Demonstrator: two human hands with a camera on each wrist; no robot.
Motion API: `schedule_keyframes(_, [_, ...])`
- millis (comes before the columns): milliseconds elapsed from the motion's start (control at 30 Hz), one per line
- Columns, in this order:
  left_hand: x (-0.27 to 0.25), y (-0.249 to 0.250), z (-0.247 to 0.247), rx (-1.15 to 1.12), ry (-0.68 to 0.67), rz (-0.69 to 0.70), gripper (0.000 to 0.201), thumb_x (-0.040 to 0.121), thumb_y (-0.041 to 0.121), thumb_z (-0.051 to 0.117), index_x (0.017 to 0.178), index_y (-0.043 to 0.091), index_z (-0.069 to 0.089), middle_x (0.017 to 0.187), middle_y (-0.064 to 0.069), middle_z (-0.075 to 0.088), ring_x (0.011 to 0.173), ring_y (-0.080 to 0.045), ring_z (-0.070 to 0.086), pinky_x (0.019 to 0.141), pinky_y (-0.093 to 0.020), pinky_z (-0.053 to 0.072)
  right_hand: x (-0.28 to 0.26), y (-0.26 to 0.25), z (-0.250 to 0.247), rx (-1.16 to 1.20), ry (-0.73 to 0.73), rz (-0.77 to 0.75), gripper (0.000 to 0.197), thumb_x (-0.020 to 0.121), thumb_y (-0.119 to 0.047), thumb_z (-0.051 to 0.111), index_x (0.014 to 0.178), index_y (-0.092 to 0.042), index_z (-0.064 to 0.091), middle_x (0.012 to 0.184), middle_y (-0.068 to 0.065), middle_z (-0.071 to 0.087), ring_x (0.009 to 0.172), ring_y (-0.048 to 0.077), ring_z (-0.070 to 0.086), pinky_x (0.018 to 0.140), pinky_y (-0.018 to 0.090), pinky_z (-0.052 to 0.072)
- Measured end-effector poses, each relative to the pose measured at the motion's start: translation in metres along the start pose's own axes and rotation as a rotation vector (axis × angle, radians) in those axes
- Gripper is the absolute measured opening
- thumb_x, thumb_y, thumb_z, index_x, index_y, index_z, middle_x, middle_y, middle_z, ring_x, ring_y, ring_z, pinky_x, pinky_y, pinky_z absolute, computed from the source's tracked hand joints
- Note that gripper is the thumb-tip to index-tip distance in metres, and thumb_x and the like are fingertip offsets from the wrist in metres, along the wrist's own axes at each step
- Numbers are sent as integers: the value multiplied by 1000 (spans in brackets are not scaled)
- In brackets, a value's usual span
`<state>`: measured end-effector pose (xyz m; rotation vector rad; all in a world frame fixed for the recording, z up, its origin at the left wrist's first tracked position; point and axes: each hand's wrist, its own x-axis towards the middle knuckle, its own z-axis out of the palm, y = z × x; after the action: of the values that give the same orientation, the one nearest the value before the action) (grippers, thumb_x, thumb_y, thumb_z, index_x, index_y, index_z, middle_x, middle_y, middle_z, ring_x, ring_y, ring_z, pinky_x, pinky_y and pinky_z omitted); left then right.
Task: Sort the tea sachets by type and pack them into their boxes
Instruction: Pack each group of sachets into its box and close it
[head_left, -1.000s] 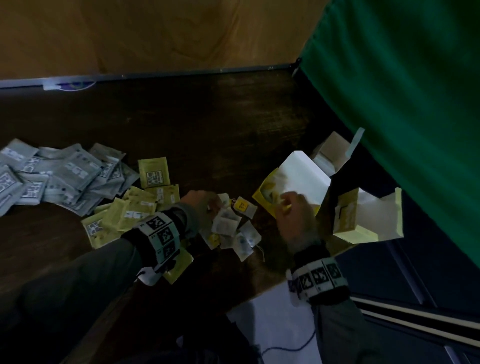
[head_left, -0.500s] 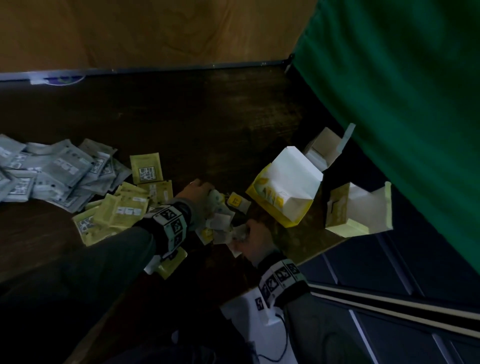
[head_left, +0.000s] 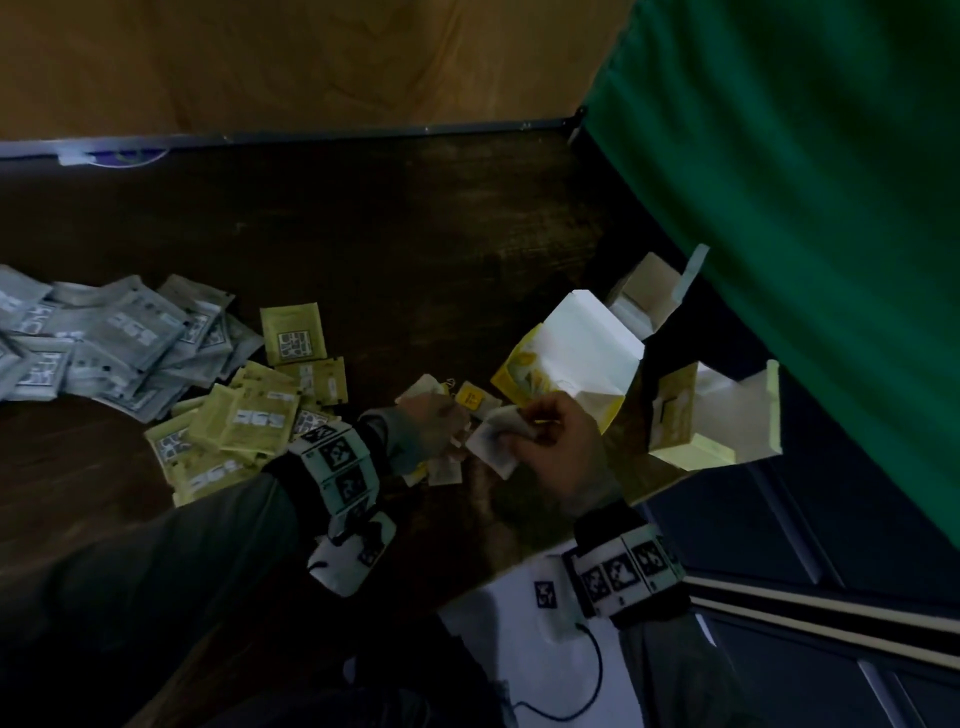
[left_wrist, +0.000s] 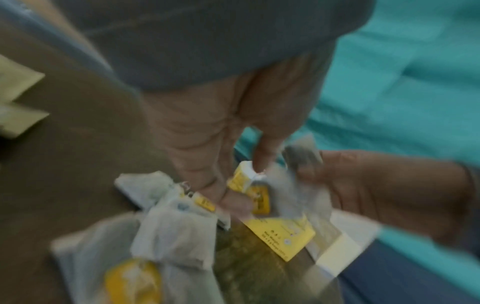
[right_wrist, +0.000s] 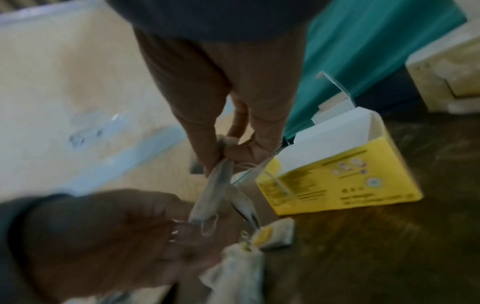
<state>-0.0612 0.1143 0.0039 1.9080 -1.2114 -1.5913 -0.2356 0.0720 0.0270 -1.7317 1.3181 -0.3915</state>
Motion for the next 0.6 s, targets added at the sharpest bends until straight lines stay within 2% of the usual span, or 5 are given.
schedule_keyframes(167, [-2,3,0,185,123,340,78,72,14,75,138,23,35,135,-3,38,117,-20,48,90,-37,52,7,-5,-6,305,93,205,50,71,-13,80,109,-21,48,104,-2,59,94,12,59,73,33,57])
schedule_keyframes(300, [-2,-1,5,272,197,682,58,69,21,79,121,23,54,128,-3,47,113,-18,51,89,-32,49,11,-5,-3,470,41,419,48,70,-15,81,103,-29,49,117,18,59,101,34,63,84,56,53])
schedule_keyframes(400, [-6,1,1,323,244,720,37,77,14,69,113,13,63,117,-8,59,105,-24,60,87,-35,51,11,-11,0,615,-14,493,33,78,-10,73,101,-21,53,100,18,67,87,32,68,81,50,55])
schedule_keyframes(500, [-7,5,-1,299,293,669,31,81,11,66,112,7,65,109,-10,66,100,-26,64,86,-36,52,9,-18,3,816,-8,473,13,86,-1,61,95,-9,56,87,14,66,68,19,68,61,29,58])
schedule_keyframes(600, [-5,7,-3,182,300,501,29,84,12,65,113,11,63,107,-4,66,99,-17,63,80,-21,48,9,-19,1,849,5,443,23,86,6,57,100,-11,54,99,14,63,75,19,68,58,25,57])
